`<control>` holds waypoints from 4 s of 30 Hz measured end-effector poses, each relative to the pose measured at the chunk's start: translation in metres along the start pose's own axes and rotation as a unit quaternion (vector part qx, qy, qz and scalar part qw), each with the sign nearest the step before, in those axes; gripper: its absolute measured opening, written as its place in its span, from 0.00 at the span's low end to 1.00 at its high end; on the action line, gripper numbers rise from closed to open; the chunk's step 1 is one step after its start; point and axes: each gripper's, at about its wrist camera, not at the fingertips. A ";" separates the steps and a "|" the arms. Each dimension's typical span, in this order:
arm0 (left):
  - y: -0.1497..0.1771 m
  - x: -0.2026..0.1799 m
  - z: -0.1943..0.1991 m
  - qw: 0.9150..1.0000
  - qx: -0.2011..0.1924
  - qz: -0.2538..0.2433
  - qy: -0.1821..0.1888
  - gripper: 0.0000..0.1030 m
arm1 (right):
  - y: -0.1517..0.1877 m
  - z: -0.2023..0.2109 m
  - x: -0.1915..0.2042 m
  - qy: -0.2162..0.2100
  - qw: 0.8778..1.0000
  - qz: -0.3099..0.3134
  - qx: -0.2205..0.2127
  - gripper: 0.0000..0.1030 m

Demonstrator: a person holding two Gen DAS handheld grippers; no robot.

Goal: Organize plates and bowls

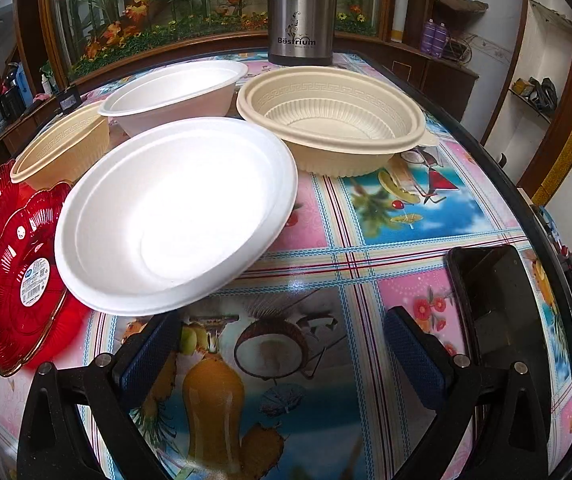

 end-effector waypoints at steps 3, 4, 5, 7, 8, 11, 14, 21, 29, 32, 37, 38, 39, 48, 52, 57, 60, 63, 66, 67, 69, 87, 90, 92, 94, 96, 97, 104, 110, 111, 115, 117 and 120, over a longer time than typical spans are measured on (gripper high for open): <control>0.000 0.000 0.000 1.000 0.000 0.000 0.000 1.00 | 0.000 0.000 0.000 0.003 1.000 0.002 0.001 0.99; 0.000 0.000 0.000 1.000 0.000 0.000 0.000 1.00 | 0.000 0.000 0.000 0.004 1.000 0.003 0.001 0.99; 0.000 0.000 0.000 1.000 0.000 0.000 0.000 1.00 | 0.000 0.000 0.000 0.004 1.000 0.003 0.001 0.99; 0.000 0.000 0.000 1.000 0.000 0.000 0.000 1.00 | 0.000 0.000 0.000 0.005 1.000 0.004 0.001 0.99; 0.000 0.000 0.000 1.000 0.000 0.000 0.000 1.00 | 0.000 0.000 0.000 0.005 1.000 0.004 0.001 0.99; 0.000 0.000 0.000 1.000 0.000 0.000 0.000 1.00 | 0.000 0.000 0.000 0.005 1.000 0.004 0.001 0.99; 0.000 0.000 0.000 1.000 0.000 0.000 0.000 1.00 | 0.000 0.000 0.000 0.005 1.000 0.004 0.002 0.99; 0.000 0.000 0.000 1.000 0.000 0.000 0.000 1.00 | 0.000 0.000 0.000 0.005 1.000 0.004 0.002 0.99; 0.000 0.000 0.000 1.000 -0.001 0.000 0.000 1.00 | 0.000 0.000 0.000 0.005 1.000 0.004 0.002 0.99; 0.000 0.000 0.000 1.000 -0.001 0.000 0.000 1.00 | 0.000 0.000 0.000 0.005 1.000 0.004 0.002 0.99; 0.000 0.000 0.000 1.000 -0.001 0.000 0.000 1.00 | 0.000 0.000 0.000 0.006 1.000 0.005 0.002 0.99; 0.000 0.000 0.000 1.000 -0.001 0.000 0.000 1.00 | 0.000 0.000 0.000 0.006 1.000 0.005 0.002 0.99; 0.000 0.000 0.000 1.000 -0.001 0.000 0.000 1.00 | 0.000 0.000 0.000 0.006 1.000 0.005 0.002 0.99; 0.001 0.000 0.000 1.000 -0.002 0.000 0.000 1.00 | 0.000 0.000 0.000 0.006 1.000 0.005 0.002 0.99; 0.001 0.000 -0.001 1.000 -0.002 0.001 0.001 1.00 | 0.000 0.000 0.000 0.006 1.000 0.005 0.002 0.99; 0.001 0.000 -0.001 1.000 -0.001 0.002 0.001 1.00 | 0.000 0.000 0.000 0.008 1.000 0.003 0.002 0.99; 0.001 0.000 0.000 1.000 0.007 0.001 0.000 1.00 | 0.001 0.001 0.002 0.013 1.000 -0.004 0.007 0.99; 0.002 0.000 0.004 1.000 0.027 -0.005 0.012 1.00 | 0.006 0.007 0.004 -0.004 0.999 0.017 0.028 0.99; 0.009 0.002 0.018 0.998 0.037 0.004 0.051 1.00 | 0.011 0.011 0.003 -0.011 0.998 0.038 0.043 0.99; 0.012 0.002 0.027 0.998 0.031 0.001 0.057 1.00 | 0.014 0.012 0.004 -0.011 0.998 0.044 0.038 0.99; 0.019 0.001 0.042 0.998 0.019 -0.008 0.067 1.00 | 0.020 0.016 0.004 -0.023 0.997 0.055 0.045 0.99; 0.029 0.071 0.135 0.993 -0.073 0.053 0.079 1.00 | 0.009 0.136 0.025 -0.245 0.965 0.074 -0.056 0.76; 0.027 0.084 0.143 0.991 -0.082 0.070 0.082 1.00 | 0.004 0.140 0.046 -0.269 0.958 0.085 -0.047 0.65; 0.024 0.089 0.146 0.989 -0.091 0.076 0.088 1.00 | 0.001 0.142 0.062 -0.281 0.954 0.094 -0.044 0.63; 0.018 0.093 0.146 0.989 -0.092 0.078 0.089 0.94 | -0.003 0.140 0.075 -0.291 0.951 0.101 -0.039 0.49; 0.008 0.096 0.142 0.989 -0.085 0.076 0.092 0.84 | -0.011 0.134 0.088 -0.305 0.947 0.100 -0.024 0.42; 0.002 0.098 0.138 0.990 -0.081 0.072 0.091 0.82 | -0.016 0.132 0.091 -0.311 0.945 0.099 -0.015 0.41; -0.038 0.128 0.085 0.987 -0.019 0.115 0.110 0.81 | -0.041 0.088 0.135 -0.324 0.941 0.095 0.031 0.41; -0.049 0.155 0.058 0.983 -0.007 0.148 0.105 0.81 | -0.051 0.066 0.147 -0.360 0.929 0.067 0.062 0.41; -0.050 0.157 0.055 0.983 -0.006 0.150 0.106 0.81 | -0.052 0.067 0.147 -0.352 0.932 0.070 0.055 0.41; -0.052 0.164 0.049 0.979 -0.003 0.167 0.115 0.81 | -0.056 0.067 0.145 -0.387 0.917 0.027 0.094 0.41; -0.053 0.164 0.054 0.980 -0.009 0.162 0.118 0.81 | -0.055 0.077 0.140 -0.413 0.904 0.005 0.109 0.41; -0.052 0.162 0.064 0.982 -0.023 0.148 0.120 0.81 | -0.053 0.117 0.137 -0.413 0.907 0.014 0.082 0.42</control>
Point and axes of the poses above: each gripper's, at about its wrist camera, not at the fingertips, and z roughly against the way its jaws point, x to its left, y to its underside, and after that the axes turned 5 degrees about y, right-handed
